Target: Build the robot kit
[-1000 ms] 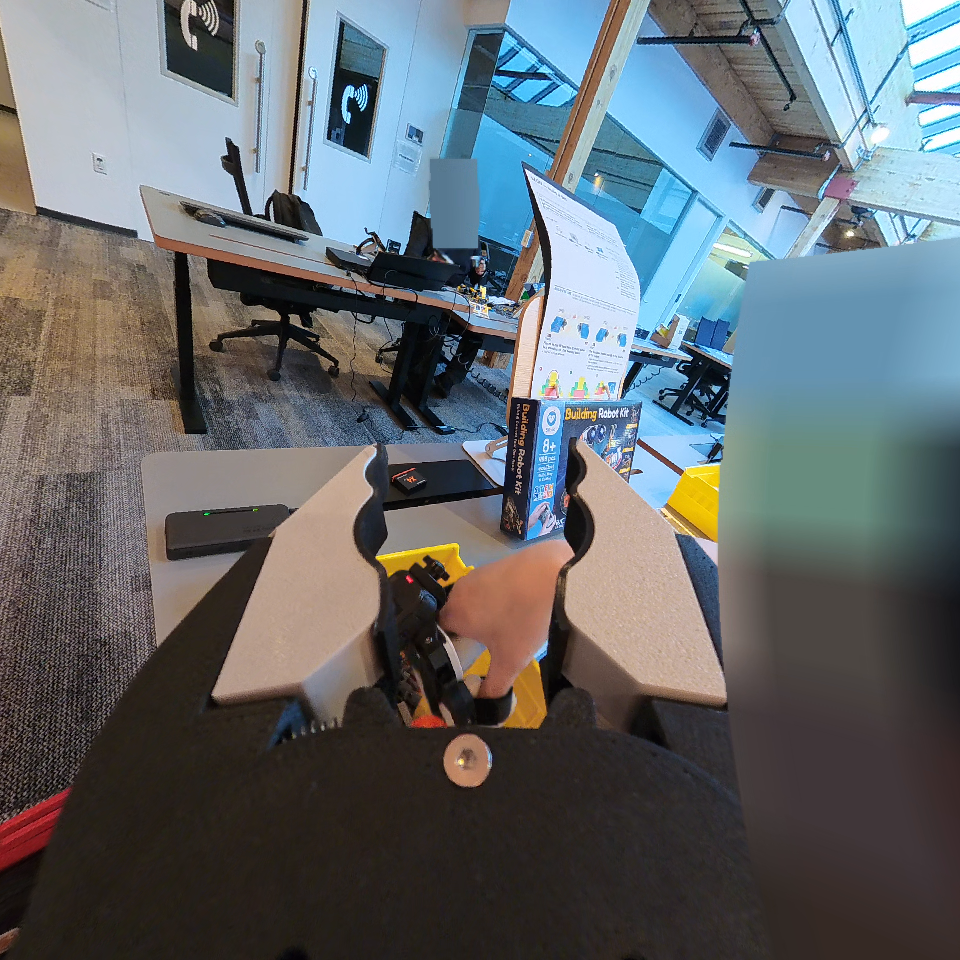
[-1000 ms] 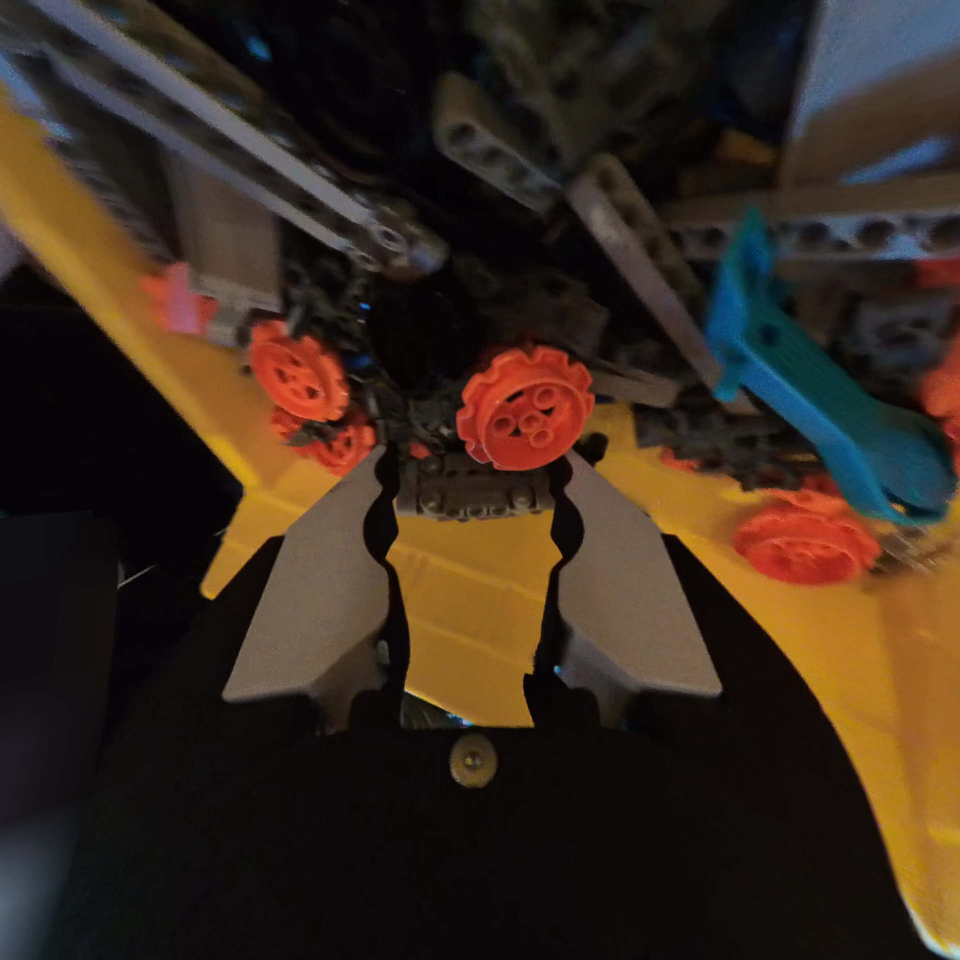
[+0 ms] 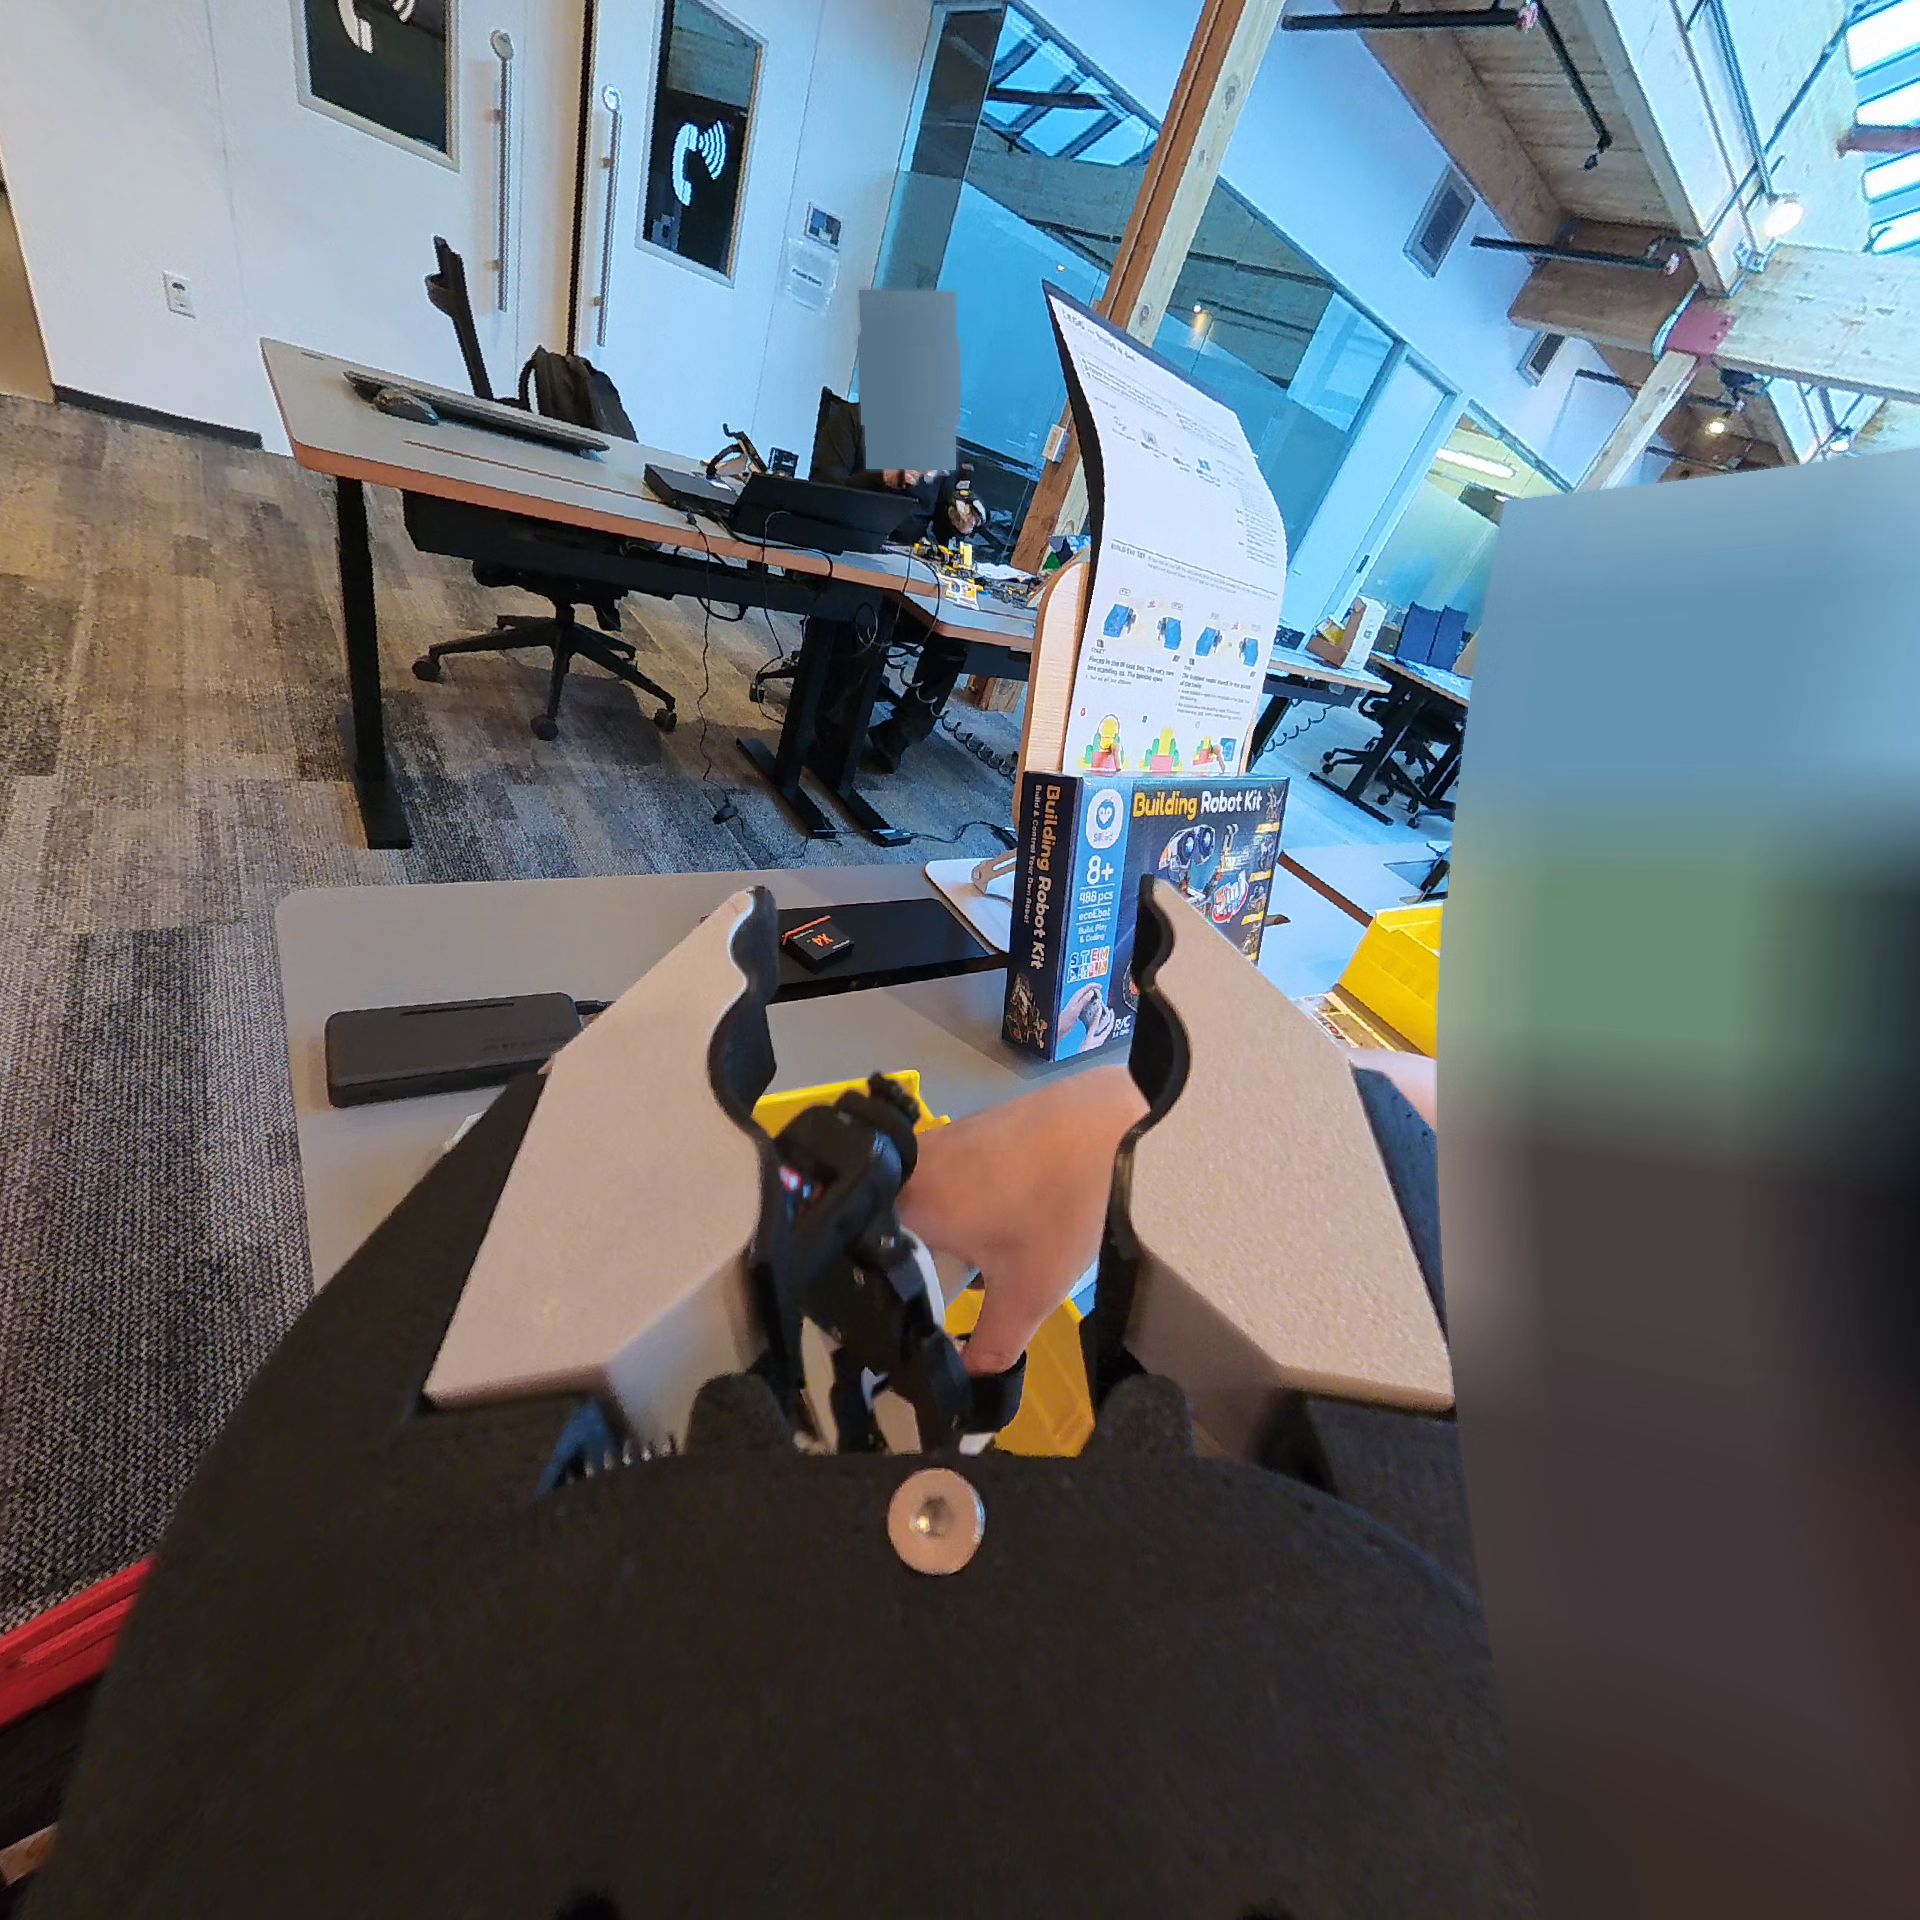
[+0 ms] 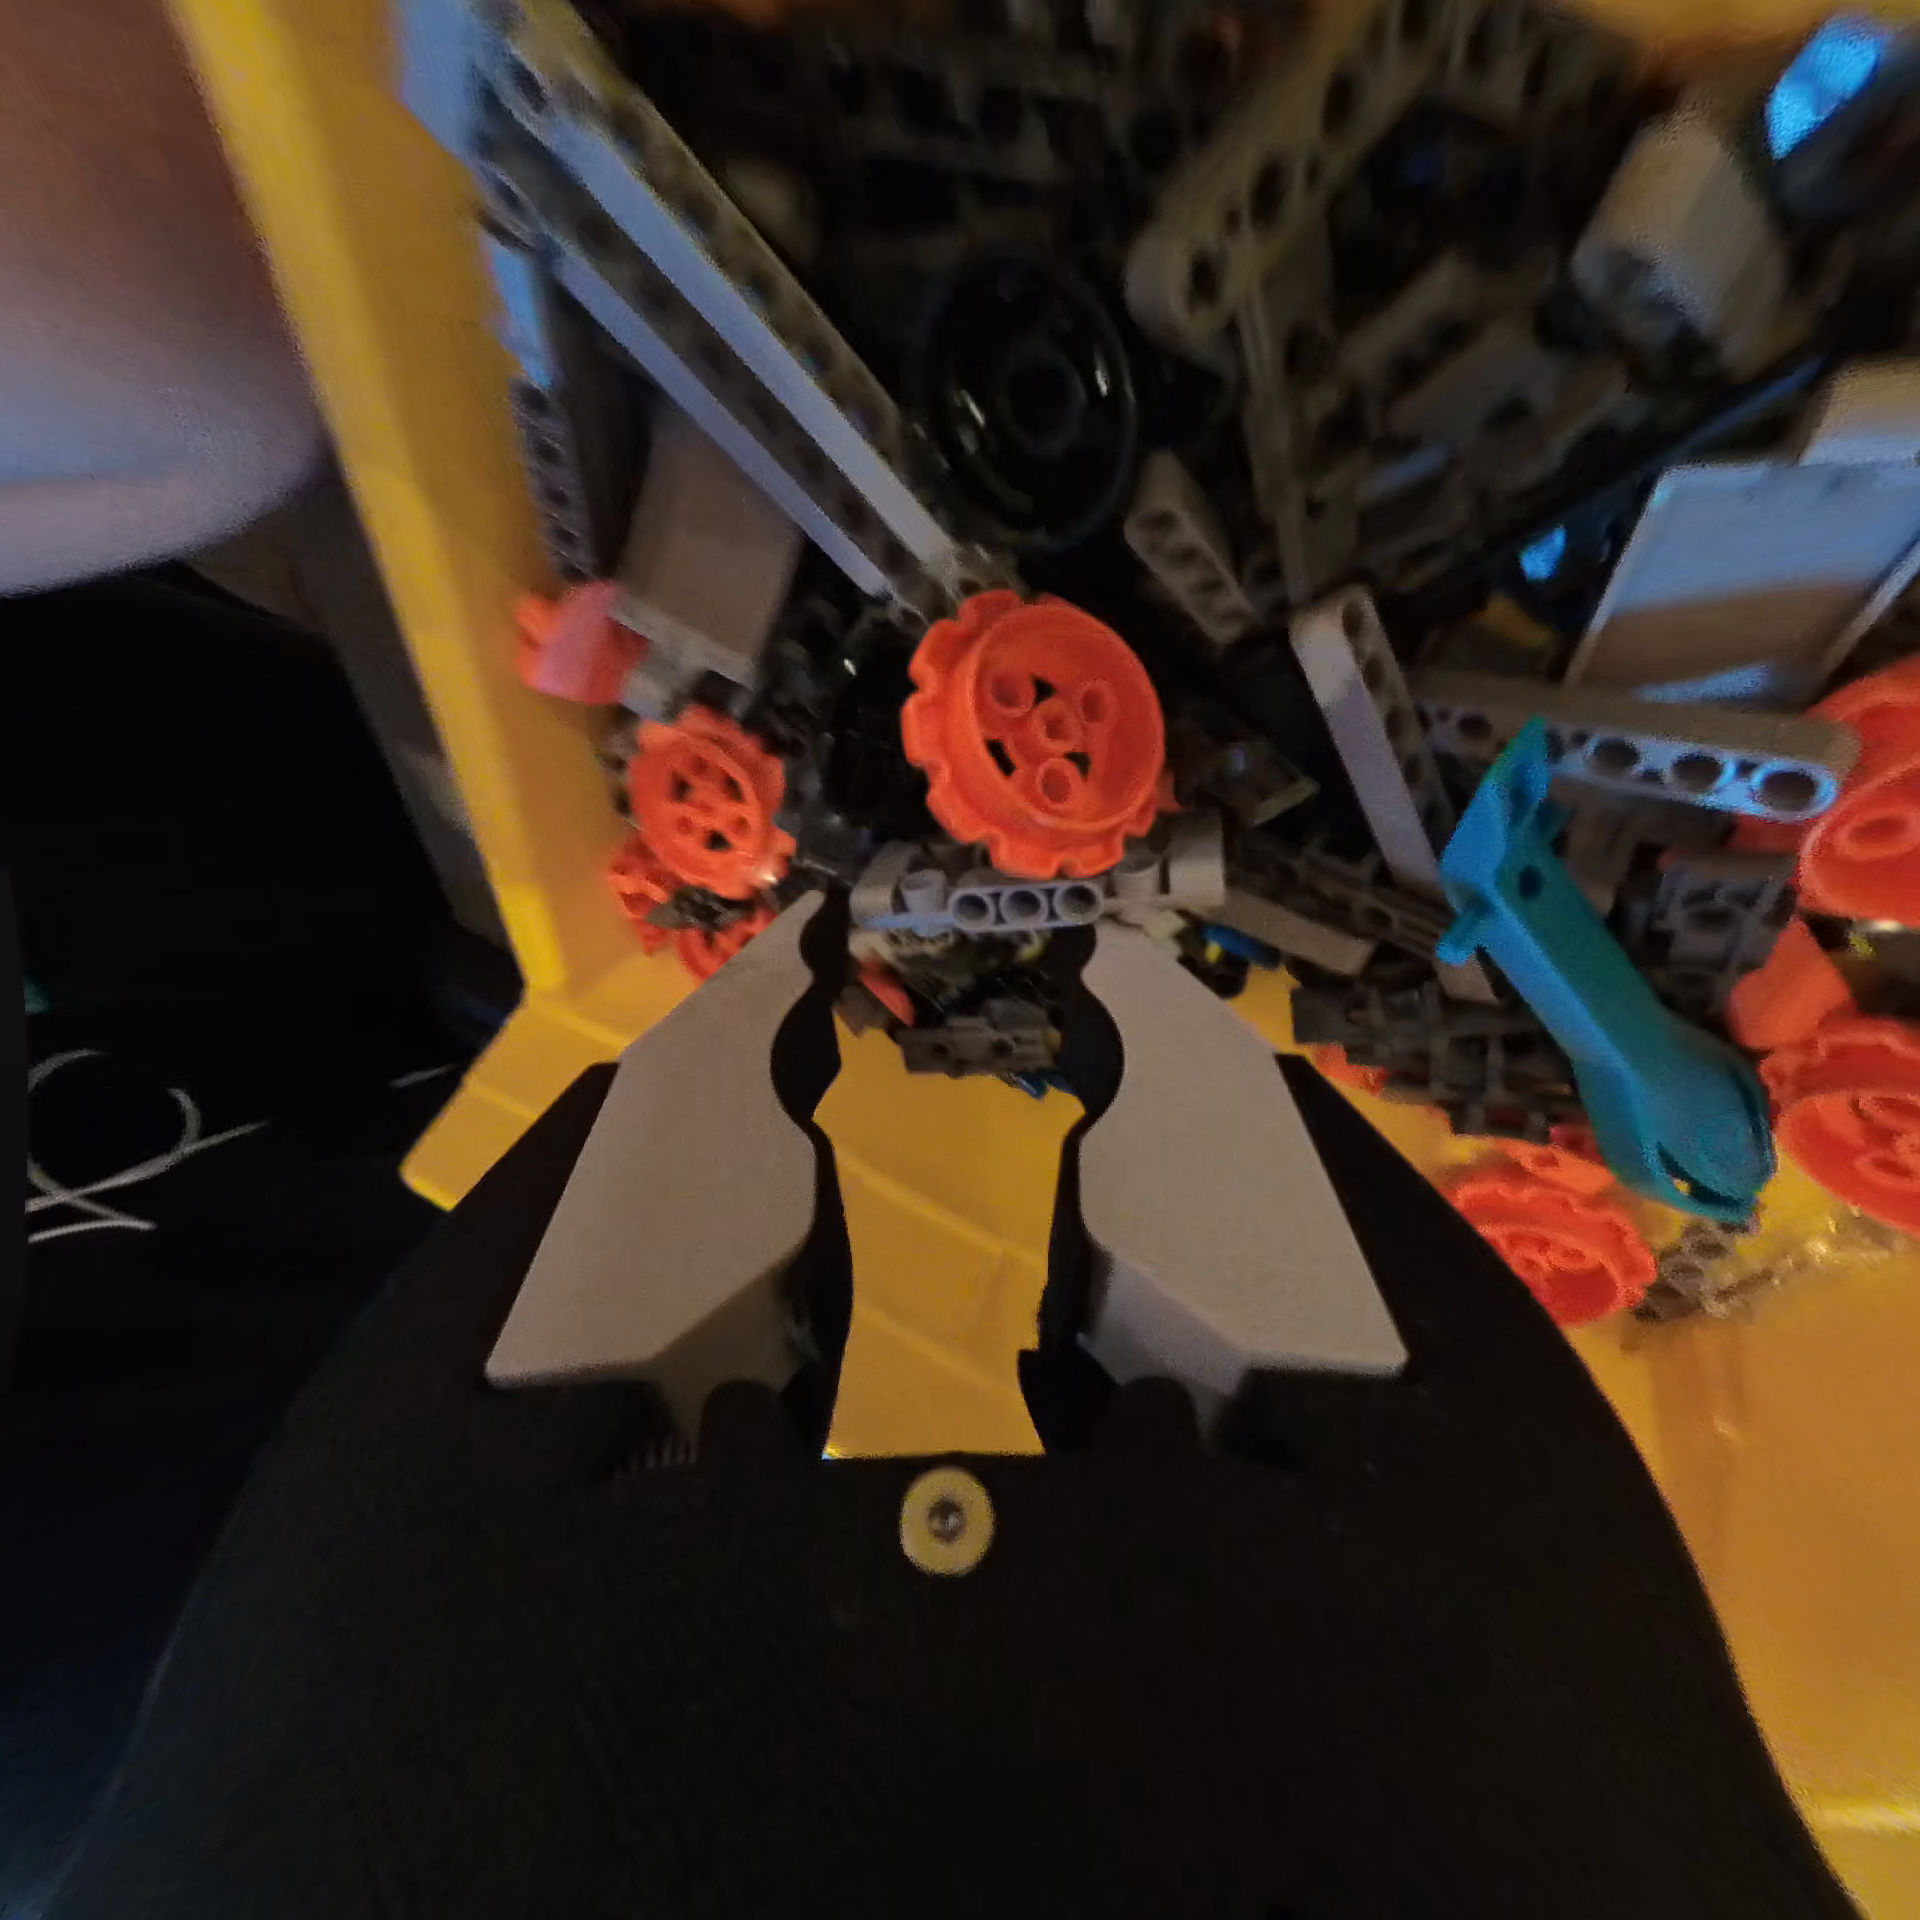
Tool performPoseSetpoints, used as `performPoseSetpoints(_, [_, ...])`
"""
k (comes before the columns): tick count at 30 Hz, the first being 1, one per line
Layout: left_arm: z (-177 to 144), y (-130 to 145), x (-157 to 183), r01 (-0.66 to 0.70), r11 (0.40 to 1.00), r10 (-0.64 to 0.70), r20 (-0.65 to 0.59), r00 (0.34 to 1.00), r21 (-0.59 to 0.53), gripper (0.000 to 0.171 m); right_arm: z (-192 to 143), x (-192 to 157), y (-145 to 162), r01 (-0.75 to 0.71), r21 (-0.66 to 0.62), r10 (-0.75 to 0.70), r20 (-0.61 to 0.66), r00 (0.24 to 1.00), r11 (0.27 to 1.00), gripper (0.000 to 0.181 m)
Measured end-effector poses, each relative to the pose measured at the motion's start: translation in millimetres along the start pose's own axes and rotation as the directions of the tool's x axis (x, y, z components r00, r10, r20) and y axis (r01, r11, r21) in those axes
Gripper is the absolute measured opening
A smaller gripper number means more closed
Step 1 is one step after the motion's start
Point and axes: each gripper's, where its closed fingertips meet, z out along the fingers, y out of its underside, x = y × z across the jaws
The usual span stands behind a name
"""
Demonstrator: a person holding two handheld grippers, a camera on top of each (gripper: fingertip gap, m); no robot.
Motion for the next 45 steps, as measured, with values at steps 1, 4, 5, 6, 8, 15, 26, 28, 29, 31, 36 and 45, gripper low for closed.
performPoseSetpoints(1, [0,0,0,0.000,1.000,0.000,0.000,1.000,0.000,0.066,-5,-4,-7,0.003,0.043,-0.004,0.025,1.000,0.999,0.037])
performPoseSetpoints(4, [0,0,0,0.001,1.000,-0.001,-0.001,1.000,0.000,0.066,-18,-2,-16,0.031,0.114,-0.032,0.001,1.000,0.993,0.041])
performPoseSetpoints(5, [0,0,0,0.001,1.000,-0.001,-0.001,1.000,0.000,0.066,-21,-1,-14,0.034,0.107,-0.034,-0.007,0.999,0.994,0.045])
performPoseSetpoints(6, [-1,0,0,0.002,1.000,-0.002,-0.002,1.000,0.001,0.066,-25,2,-10,0.040,0.093,-0.038,-0.027,0.999,0.995,0.049])
performPoseSetpoints(8, [-1,0,0,0.002,1.000,-0.002,-0.002,1.000,0.003,0.066,-36,17,-2,0.069,0.080,-0.058,-0.123,0.991,0.994,0.049])
performPoseSetpoints(15, [-2,-1,1,0.001,1.000,-0.001,-0.003,1.000,0.006,0.066,-84,96,28,0.022,0.081,0.019,-0.478,0.878,0.997,0.038])
performPoseSetpoints(26, [2,2,0,0.000,1.000,0.000,-0.001,1.000,-0.009,0.066,-42,104,19,0.077,-0.018,-0.077,-0.447,0.891,0.997,0.050])
performPoseSetpoints(28, [2,2,0,-0.002,1.000,0.002,0.000,1.000,-0.010,0.066,-43,100,10,0.108,0.005,-0.095,-0.439,0.894,0.994,0.054])
performPoseSetpoints(29, [1,1,0,-0.003,1.000,0.003,0.000,1.000,-0.008,0.066,-45,100,4,0.132,0.021,-0.109,-0.442,0.891,0.991,0.060])
performPoseSetpoints(31, [1,1,0,-0.001,1.000,0.001,0.000,1.000,-0.007,0.066,-44,91,-10,0.194,0.072,-0.149,-0.407,0.901,0.978,0.065])
performPoseSetpoints(36, [1,2,1,-0.001,1.000,0.001,-0.002,1.000,-0.010,0.066,-32,96,-10,0.244,-0.046,-0.240,-0.431,0.870,0.969,0.055])
performPoseSetpoints(45, [0,1,1,-0.002,1.000,0.001,-0.005,1.000,-0.006,0.066,-33,67,-14,0.263,0.015,-0.245,-0.313,0.918,0.965,0.019])
